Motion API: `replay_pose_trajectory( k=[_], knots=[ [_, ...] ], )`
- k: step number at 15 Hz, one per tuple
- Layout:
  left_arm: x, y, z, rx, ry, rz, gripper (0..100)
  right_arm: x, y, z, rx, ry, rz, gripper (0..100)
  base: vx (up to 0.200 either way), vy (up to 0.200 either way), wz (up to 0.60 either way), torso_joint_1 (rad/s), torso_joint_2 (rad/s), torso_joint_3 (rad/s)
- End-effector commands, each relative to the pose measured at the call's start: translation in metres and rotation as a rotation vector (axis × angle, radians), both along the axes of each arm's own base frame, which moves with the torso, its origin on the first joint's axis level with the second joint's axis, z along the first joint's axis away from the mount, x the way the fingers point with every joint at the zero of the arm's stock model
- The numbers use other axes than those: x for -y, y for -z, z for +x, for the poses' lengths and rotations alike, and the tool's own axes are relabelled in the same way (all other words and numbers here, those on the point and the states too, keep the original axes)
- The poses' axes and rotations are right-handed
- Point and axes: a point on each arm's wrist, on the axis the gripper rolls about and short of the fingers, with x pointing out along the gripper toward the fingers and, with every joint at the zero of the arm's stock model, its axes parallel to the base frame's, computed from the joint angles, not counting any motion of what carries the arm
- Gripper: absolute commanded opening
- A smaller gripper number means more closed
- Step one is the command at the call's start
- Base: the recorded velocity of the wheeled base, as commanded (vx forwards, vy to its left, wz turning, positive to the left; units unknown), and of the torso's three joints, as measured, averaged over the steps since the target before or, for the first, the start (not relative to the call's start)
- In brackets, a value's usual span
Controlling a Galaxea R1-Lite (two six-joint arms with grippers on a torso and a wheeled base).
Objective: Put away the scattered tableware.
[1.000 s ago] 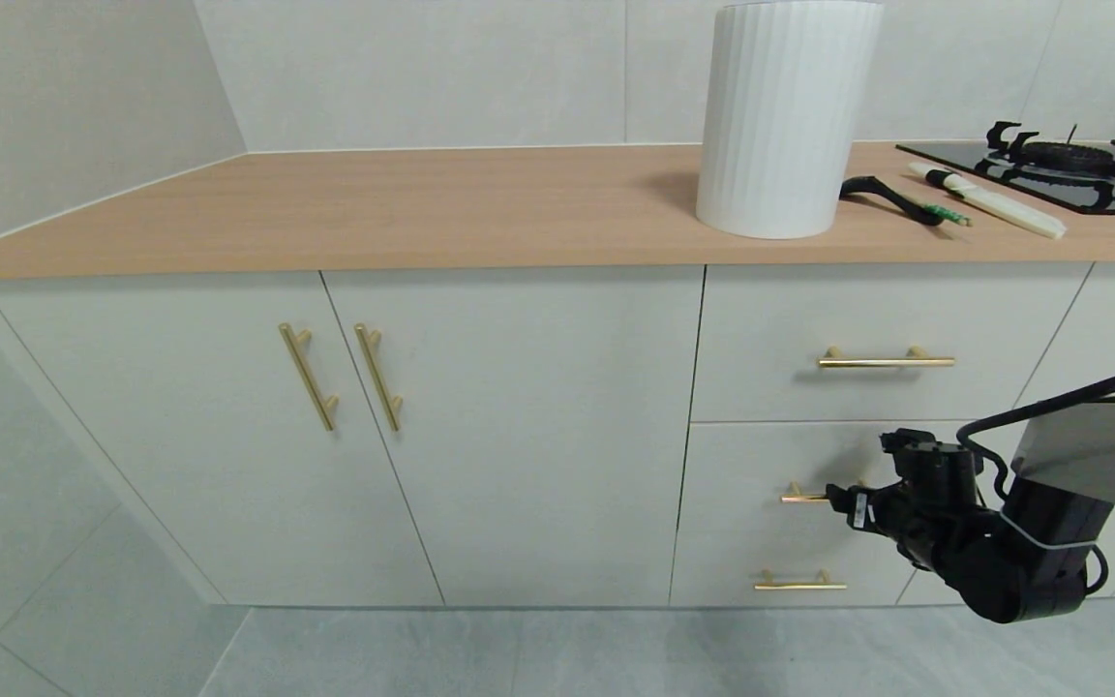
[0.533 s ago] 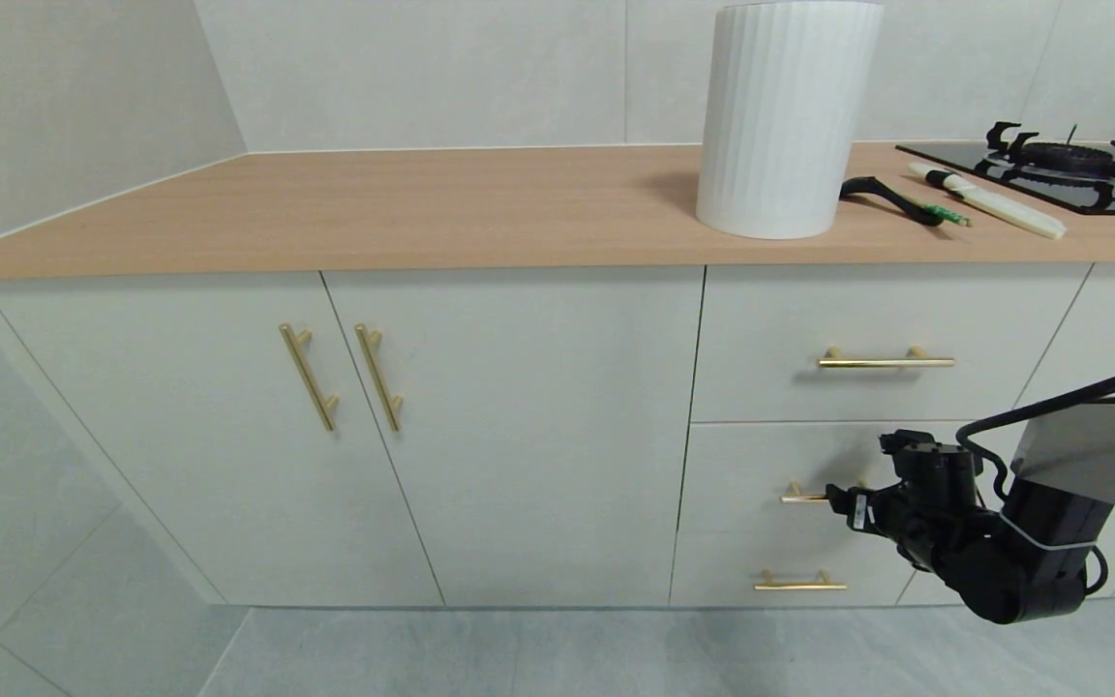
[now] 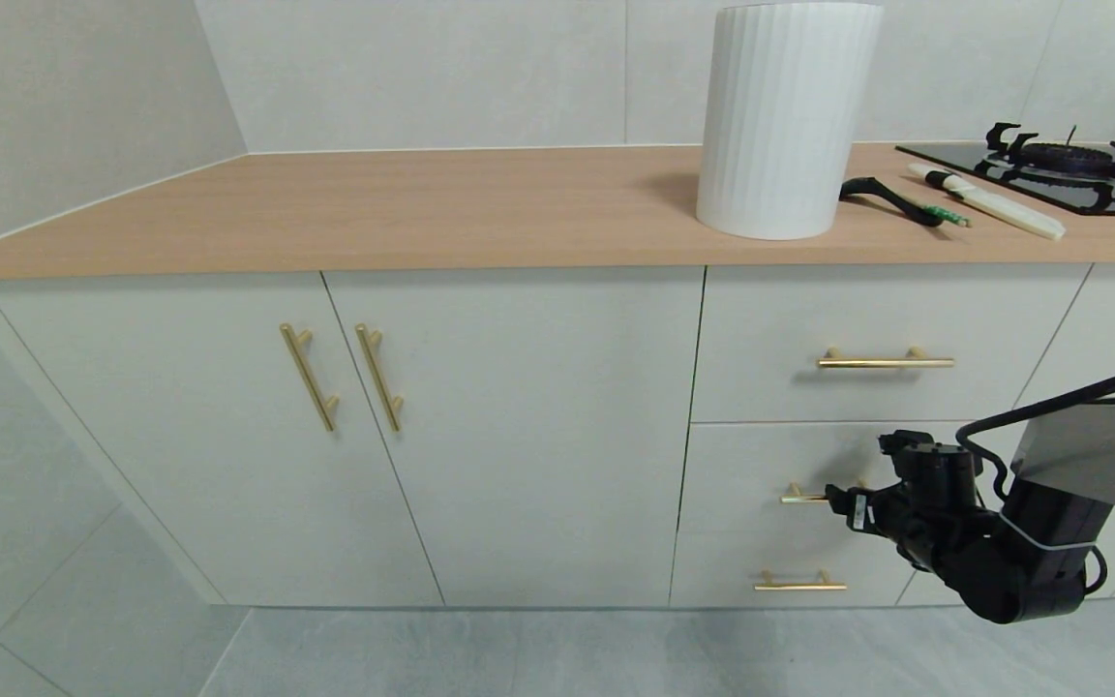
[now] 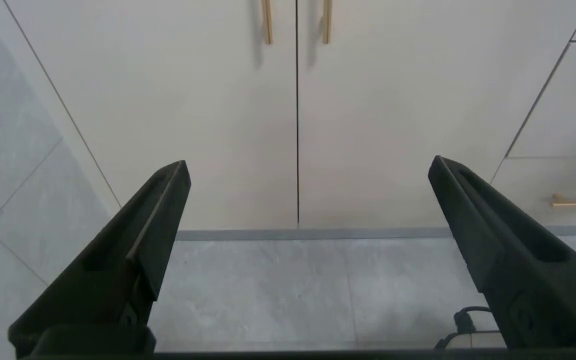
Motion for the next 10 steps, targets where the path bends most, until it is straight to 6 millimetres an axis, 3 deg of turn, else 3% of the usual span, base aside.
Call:
replay_pose_trajectory(
  k=[1, 7, 9, 10],
  knots=[
    [0.000, 0.000, 0.000, -0.001, 0.000, 0.000, 100, 0.000, 0.003, -0.001, -0.024, -0.001, -0.003, 100, 0.000, 0.000, 0.00, 0.000, 0.00, 0.000],
    [0.000, 0.000, 0.000, -0.001, 0.000, 0.000, 100, 0.000, 0.001, -0.008, -0.067, -0.003, -0.005, 100, 0.000, 0.000, 0.00, 0.000, 0.00, 0.000],
    [0.000, 0.000, 0.000, -0.001, 0.000, 0.000, 100, 0.000, -0.009, -0.014, -0.067, -0.010, -0.002, 100, 0.000, 0.000, 0.00, 0.000, 0.00, 0.000],
    [0.000, 0.000, 0.000, -0.001, 0.000, 0.000, 100, -0.001, -0.024, -0.024, -0.086, -0.028, -0.005, 100, 0.000, 0.000, 0.00, 0.000, 0.00, 0.000]
  ],
)
